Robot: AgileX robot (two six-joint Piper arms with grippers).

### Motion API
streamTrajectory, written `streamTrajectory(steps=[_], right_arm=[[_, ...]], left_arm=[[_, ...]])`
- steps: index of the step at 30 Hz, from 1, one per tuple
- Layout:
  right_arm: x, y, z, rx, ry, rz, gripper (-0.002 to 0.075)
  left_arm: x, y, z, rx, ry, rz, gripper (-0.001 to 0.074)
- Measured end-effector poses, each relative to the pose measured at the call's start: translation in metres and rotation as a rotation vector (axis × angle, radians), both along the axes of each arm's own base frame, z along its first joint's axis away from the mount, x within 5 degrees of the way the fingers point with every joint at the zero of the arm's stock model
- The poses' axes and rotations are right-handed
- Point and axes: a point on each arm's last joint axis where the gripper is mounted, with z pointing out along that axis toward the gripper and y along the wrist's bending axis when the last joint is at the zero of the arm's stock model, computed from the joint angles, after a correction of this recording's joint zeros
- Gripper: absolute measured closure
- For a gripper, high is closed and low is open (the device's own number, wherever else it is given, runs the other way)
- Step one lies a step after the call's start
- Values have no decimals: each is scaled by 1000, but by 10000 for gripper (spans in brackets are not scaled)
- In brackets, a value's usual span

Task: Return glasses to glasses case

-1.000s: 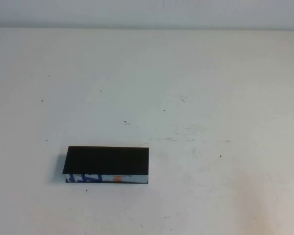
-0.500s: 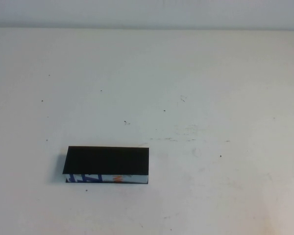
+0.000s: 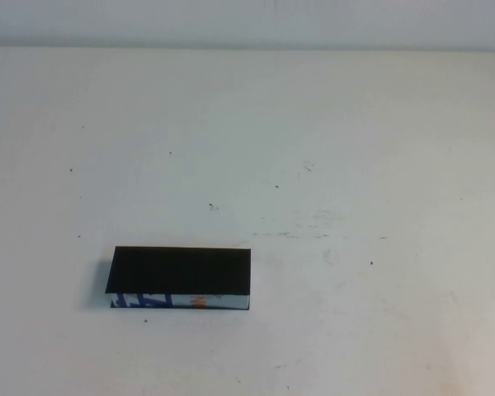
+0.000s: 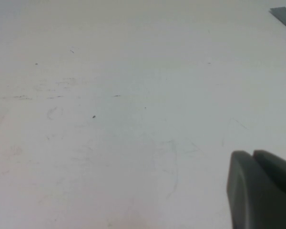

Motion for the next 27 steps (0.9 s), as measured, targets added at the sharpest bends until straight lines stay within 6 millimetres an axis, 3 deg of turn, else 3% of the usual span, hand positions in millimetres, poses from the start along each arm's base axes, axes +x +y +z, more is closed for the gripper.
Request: streamTrajectory(steps=[11, 20, 27], right_arm=[[0, 0, 0, 0, 0, 0, 741], [0, 0, 0, 2, 0, 0, 741], [0, 0, 0, 3, 0, 1, 741]], left_arm=[[1, 5, 1, -4, -10, 53, 736], [2, 9, 5, 156, -97, 141, 736], [2, 10, -17, 208, 143, 161, 736]])
